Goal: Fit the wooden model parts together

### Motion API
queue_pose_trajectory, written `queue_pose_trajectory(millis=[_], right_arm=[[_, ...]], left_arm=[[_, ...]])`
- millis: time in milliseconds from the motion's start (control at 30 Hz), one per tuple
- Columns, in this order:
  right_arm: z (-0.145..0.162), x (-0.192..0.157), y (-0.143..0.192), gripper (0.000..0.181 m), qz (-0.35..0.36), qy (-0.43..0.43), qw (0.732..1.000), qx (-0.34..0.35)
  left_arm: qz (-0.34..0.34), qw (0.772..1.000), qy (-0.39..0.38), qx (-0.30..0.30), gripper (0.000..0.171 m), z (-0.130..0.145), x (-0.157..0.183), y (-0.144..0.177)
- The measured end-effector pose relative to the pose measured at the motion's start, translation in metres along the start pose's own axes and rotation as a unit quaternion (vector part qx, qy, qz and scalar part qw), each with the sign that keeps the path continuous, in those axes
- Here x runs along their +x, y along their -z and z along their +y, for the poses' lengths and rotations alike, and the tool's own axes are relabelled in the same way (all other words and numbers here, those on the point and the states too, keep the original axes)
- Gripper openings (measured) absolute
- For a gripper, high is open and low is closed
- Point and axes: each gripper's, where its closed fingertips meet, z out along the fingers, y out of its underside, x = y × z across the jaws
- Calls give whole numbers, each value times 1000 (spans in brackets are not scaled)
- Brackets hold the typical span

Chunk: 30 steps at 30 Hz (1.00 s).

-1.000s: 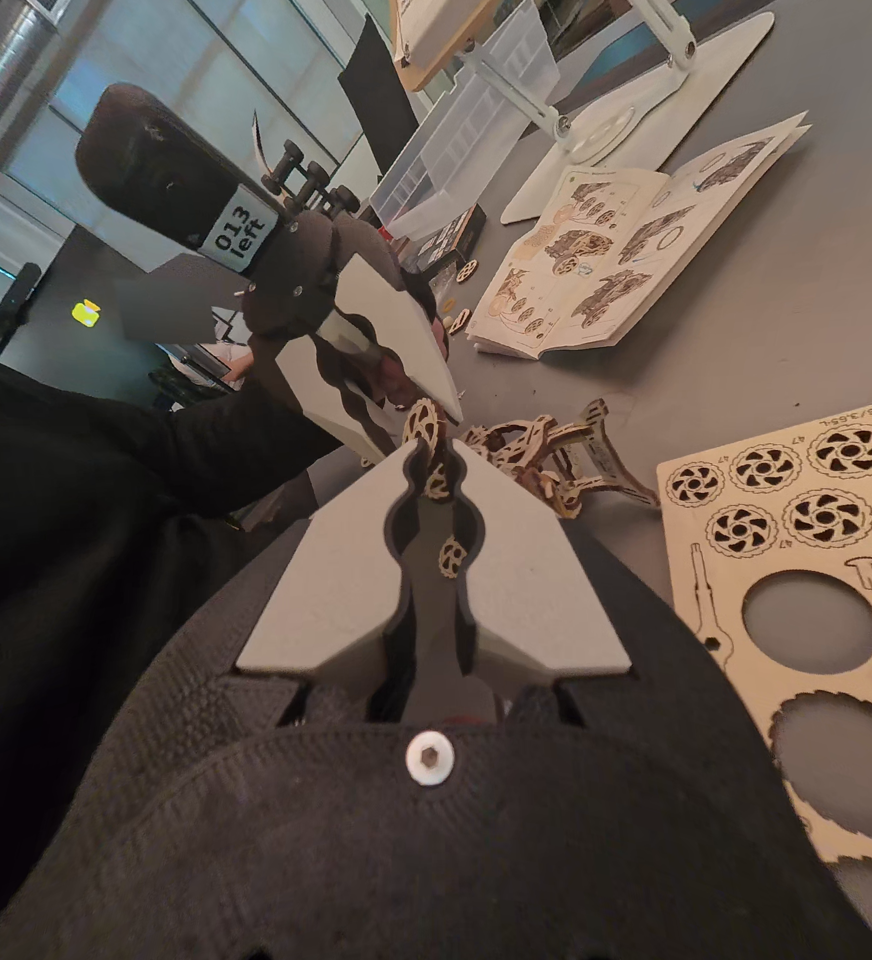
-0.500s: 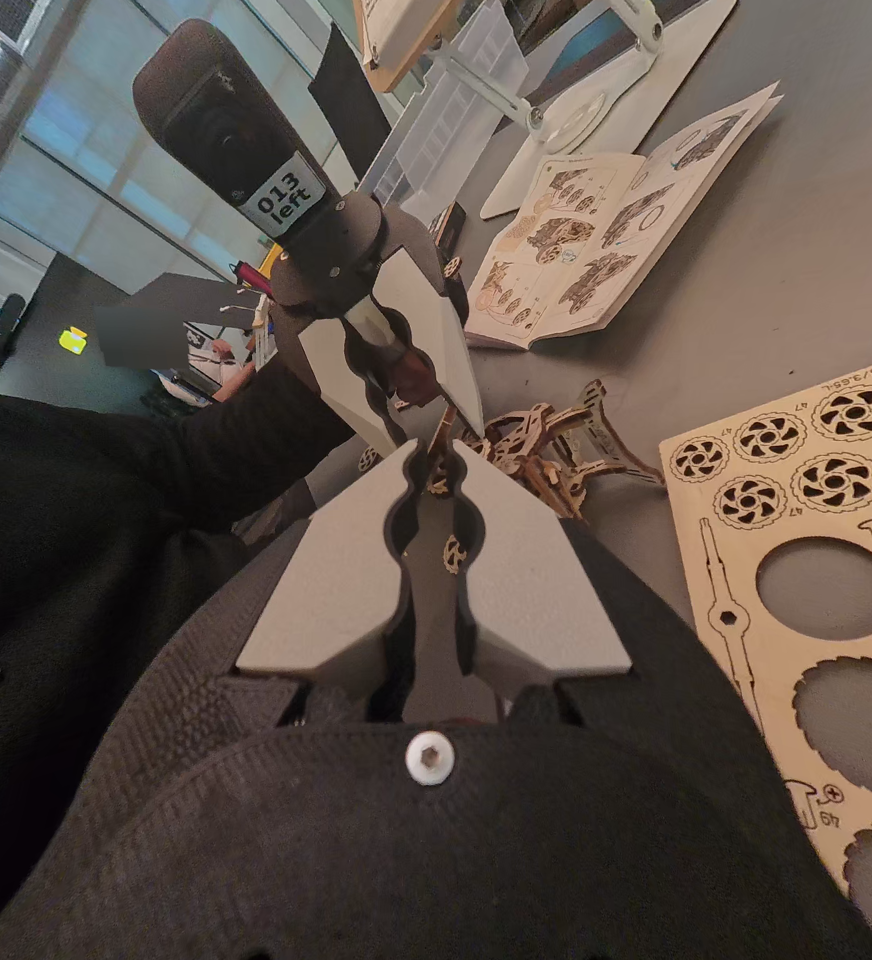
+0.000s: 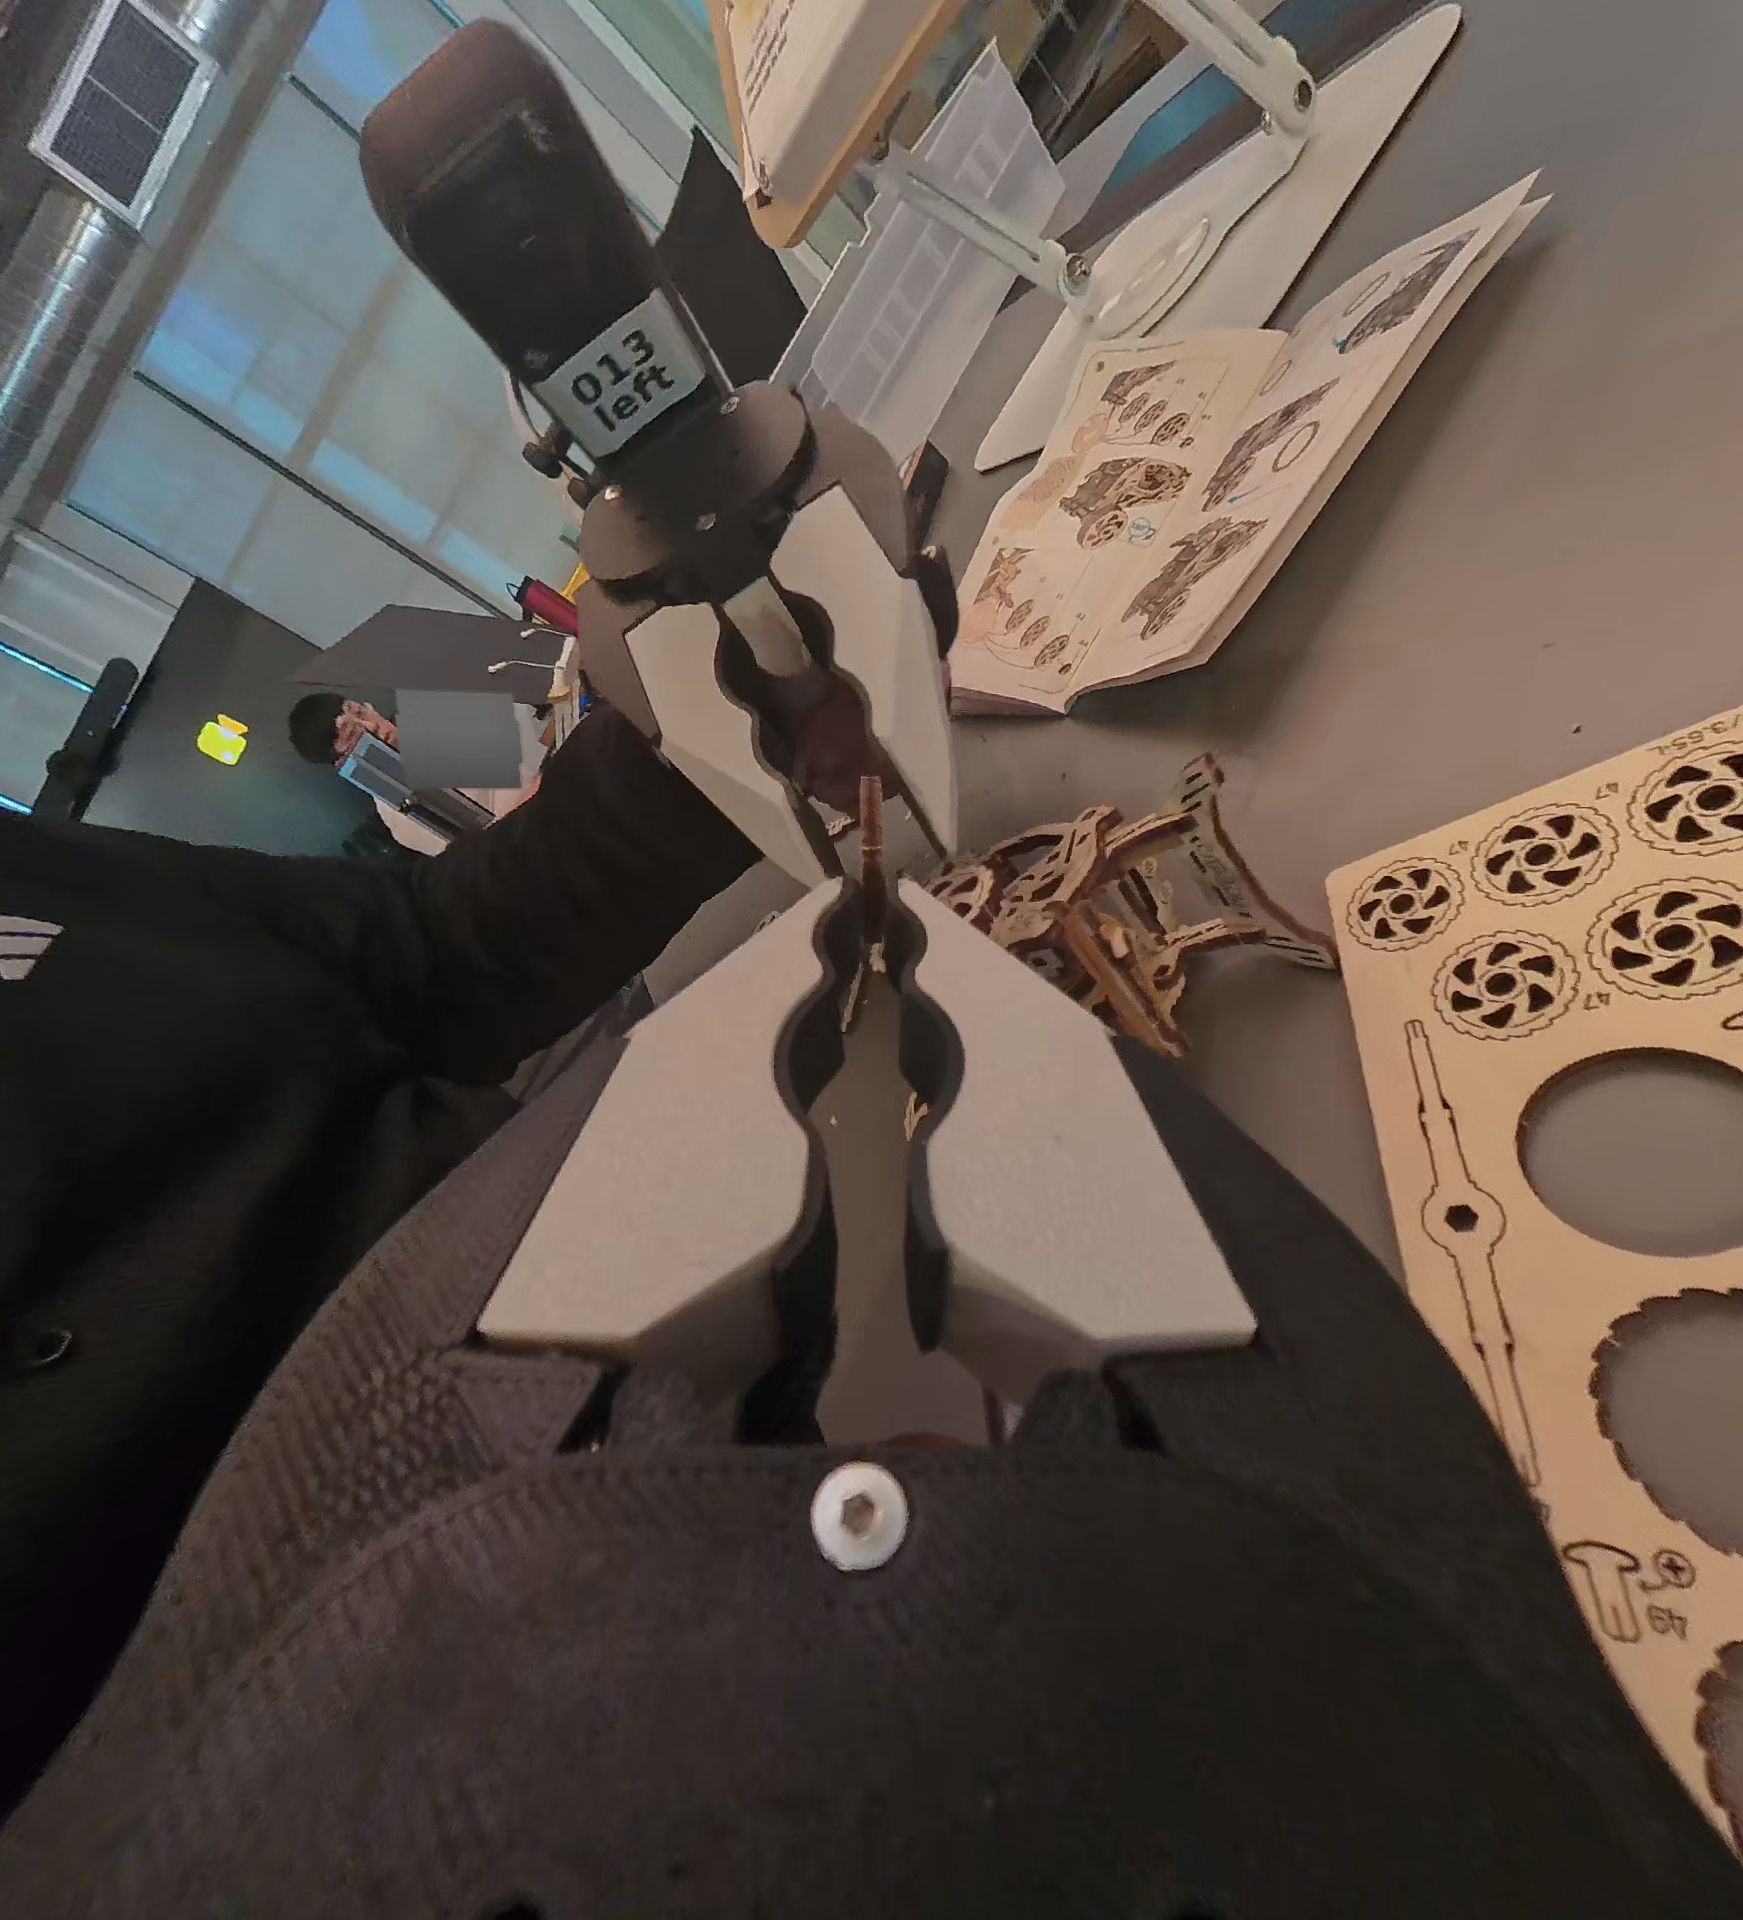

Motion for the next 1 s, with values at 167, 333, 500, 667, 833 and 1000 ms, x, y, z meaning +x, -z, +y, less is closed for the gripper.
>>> queue_pose_trajectory(millis=[167, 333, 500, 667, 833, 1000], right_arm=[[4, -1, -3, 1, -24, -30, 999, -23], [4, 3, -3, 1, -19, -40, 999, -26], [2, 4, -2, 1, -24, -52, 998, -20], [-2, 4, -1, 5, -29, -51, 998, -13], [-3, 4, -1, 7, -36, -54, 998, -8], [-6, 3, 1, 7, -39, -47, 998, -1]], left_arm=[[-2, 999, 34, 26, 11, -6, -2, 8], [21, 996, 80, 38, 5, -7, -5, 5], [43, 990, 124, 48, 3, -8, -5, 5], [67, 979, 184, 57, 2, -8, -6, 4], [100, 964, 237, 65, 0, -9, -5, 3], [122, 955, 261, 66, 0, -10, -4, 3]])
